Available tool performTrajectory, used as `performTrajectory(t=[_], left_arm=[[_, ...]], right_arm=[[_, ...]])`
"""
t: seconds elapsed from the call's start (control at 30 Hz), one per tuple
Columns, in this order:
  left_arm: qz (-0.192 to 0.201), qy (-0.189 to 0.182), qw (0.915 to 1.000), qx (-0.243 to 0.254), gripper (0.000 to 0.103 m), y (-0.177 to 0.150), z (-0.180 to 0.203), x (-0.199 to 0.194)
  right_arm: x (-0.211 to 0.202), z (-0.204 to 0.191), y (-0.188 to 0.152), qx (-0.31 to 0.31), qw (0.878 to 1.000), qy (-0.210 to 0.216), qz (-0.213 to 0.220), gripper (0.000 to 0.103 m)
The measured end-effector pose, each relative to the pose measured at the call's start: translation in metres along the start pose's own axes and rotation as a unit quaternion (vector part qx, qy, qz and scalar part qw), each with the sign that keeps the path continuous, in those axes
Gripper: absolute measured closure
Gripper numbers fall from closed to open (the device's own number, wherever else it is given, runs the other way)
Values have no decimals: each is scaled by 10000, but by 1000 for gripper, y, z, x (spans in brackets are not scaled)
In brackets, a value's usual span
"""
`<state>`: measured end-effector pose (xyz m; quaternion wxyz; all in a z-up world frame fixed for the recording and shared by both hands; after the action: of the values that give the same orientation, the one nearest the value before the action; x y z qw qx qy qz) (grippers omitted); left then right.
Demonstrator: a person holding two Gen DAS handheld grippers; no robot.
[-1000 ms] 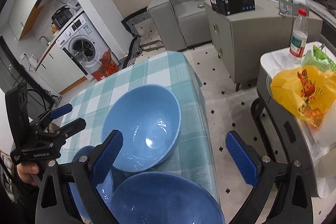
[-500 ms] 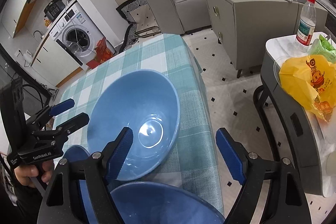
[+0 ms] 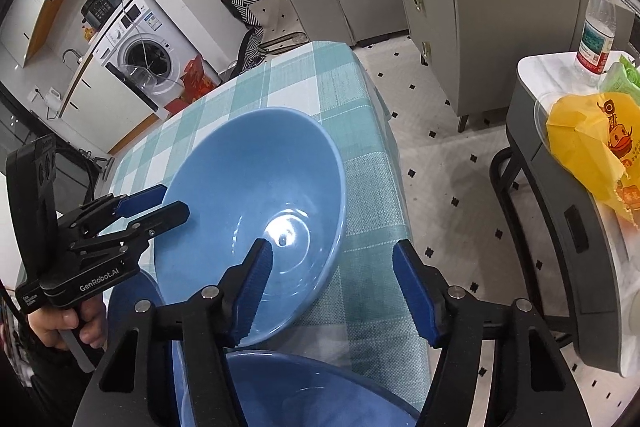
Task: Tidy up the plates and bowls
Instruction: 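Lower both open grippers onto the rim of the nearest blue bowl, then close both grippers on the blue bowl rim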
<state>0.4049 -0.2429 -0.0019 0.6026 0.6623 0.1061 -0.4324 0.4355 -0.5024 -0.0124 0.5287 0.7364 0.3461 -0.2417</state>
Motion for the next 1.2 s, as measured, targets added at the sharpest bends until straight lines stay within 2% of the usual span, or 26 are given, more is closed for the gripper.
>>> performTrajectory(t=[0.1, 0.2, 0.4, 0.67, 0.83, 1.2], left_arm=[[-71, -84, 9999, -109, 57, 0, -2, 4], [-112, -96, 9998, -92, 64, -2, -3, 6], [-80, -134, 9998, -94, 74, -3, -2, 5], [-59, -177, 9998, -24, 86, -1, 2, 5], [-30, -203, 9998, -7, 93, -1, 4, 4], [14, -109, 9999, 102, 94, -1, 8, 2]], right_arm=[[2, 1, -1, 33, 10000, 33, -45, 43], [5, 3, -2, 56, 9999, 44, -112, 44], [6, 4, -3, 76, 9999, 66, -90, 62], [5, 0, -5, -24, 9999, 14, -98, 73], [3, -4, -5, -101, 9999, 13, -20, 85], [2, -11, -3, -278, 9995, -170, 1, 87]])
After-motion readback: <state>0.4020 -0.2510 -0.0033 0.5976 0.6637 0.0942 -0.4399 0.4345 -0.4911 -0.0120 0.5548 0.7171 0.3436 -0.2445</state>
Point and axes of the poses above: each gripper's, at about its wrist camera, not at the fingertips, and x roughly the way its jaws point, z to its right, y to its top, the point moved 3 cm from there along x, roughly the way its jaws point, and after that the axes turned 14 degrees about z, right-handed, at the moved point
